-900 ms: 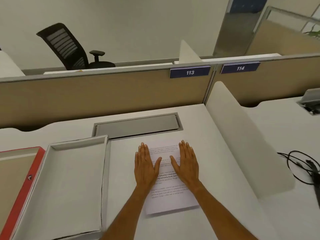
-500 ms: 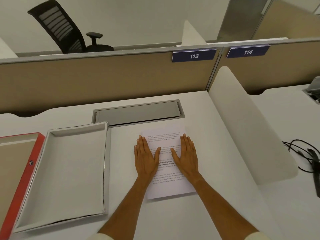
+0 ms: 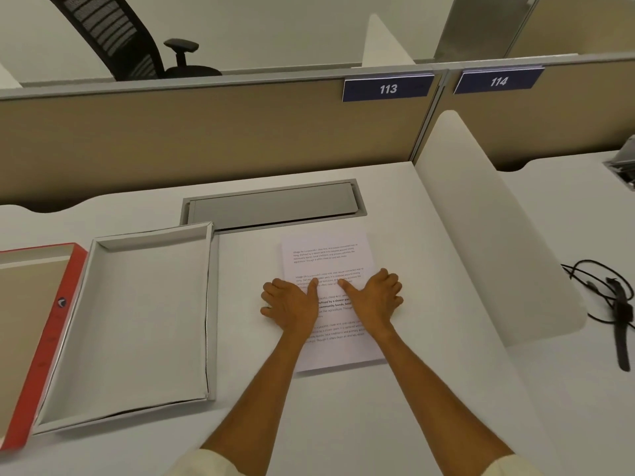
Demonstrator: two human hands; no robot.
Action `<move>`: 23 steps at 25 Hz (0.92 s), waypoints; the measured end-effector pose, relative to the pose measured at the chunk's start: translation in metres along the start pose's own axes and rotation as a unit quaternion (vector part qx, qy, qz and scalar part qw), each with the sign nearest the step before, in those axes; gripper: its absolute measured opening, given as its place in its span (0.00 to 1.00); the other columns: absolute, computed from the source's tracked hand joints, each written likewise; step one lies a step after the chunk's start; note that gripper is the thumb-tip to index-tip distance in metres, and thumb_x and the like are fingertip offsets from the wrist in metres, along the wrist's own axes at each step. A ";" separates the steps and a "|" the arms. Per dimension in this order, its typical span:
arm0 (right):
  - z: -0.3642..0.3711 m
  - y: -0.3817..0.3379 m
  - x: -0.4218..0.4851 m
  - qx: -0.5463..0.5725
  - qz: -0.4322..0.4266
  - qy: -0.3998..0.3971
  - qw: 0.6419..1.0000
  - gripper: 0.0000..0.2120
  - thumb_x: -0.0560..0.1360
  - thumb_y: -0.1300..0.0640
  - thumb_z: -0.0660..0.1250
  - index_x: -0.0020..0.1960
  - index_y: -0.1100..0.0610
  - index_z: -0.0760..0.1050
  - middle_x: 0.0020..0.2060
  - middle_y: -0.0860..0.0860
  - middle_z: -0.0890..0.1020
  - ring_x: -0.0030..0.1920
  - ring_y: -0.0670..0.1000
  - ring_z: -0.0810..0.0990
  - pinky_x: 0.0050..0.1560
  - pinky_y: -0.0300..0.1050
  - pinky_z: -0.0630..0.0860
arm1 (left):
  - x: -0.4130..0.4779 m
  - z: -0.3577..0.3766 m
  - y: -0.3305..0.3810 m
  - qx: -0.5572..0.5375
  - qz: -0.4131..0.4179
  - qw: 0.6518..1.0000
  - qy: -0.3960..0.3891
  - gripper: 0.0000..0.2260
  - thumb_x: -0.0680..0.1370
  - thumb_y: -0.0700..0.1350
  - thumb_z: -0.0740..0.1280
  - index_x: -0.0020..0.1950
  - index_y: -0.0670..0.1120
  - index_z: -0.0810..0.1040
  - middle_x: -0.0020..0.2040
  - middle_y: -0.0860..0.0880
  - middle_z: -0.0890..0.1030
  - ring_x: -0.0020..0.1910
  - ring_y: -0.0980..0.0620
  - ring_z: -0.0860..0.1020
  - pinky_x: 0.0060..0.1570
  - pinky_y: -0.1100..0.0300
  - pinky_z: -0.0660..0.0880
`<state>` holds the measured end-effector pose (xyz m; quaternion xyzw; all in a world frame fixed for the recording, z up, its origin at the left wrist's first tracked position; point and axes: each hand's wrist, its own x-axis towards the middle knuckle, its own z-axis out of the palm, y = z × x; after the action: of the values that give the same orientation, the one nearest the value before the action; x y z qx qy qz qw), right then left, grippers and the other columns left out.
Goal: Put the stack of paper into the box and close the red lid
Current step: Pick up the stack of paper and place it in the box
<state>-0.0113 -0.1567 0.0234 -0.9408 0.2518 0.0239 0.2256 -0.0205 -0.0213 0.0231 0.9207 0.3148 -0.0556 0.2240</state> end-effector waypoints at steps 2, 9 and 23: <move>-0.006 -0.004 0.003 0.000 0.047 -0.046 0.998 0.45 0.62 0.31 0.72 0.62 0.63 0.65 0.60 0.61 0.71 0.61 0.60 0.70 0.56 0.57 0.71 | -0.002 -0.006 0.009 -0.042 -0.053 0.996 -0.063 0.41 0.69 0.66 0.69 0.68 0.38 0.62 0.66 0.39 0.68 0.66 0.41 0.68 0.60 0.43 0.68; -0.016 -0.010 0.020 0.014 0.108 -0.122 0.987 0.46 0.57 0.35 0.77 0.63 0.61 0.66 0.61 0.60 0.72 0.62 0.60 0.71 0.57 0.57 0.72 | 0.009 -0.020 0.021 -0.084 -0.117 0.978 -0.151 0.44 0.61 0.57 0.80 0.65 0.40 0.62 0.64 0.39 0.69 0.64 0.41 0.69 0.57 0.46 0.72; -0.027 -0.018 0.017 0.077 0.104 -0.132 0.983 0.42 0.60 0.42 0.80 0.62 0.61 0.62 0.60 0.59 0.76 0.60 0.60 0.77 0.59 0.55 0.72 | 0.015 -0.025 0.024 -0.050 -0.097 0.981 -0.158 0.41 0.62 0.58 0.79 0.66 0.42 0.66 0.66 0.41 0.70 0.65 0.43 0.69 0.60 0.49 0.71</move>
<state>0.0107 -0.1628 0.0519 -0.8778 0.3177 0.1518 0.3248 0.0043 -0.0185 0.0512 0.8532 0.3655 -0.2061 0.3099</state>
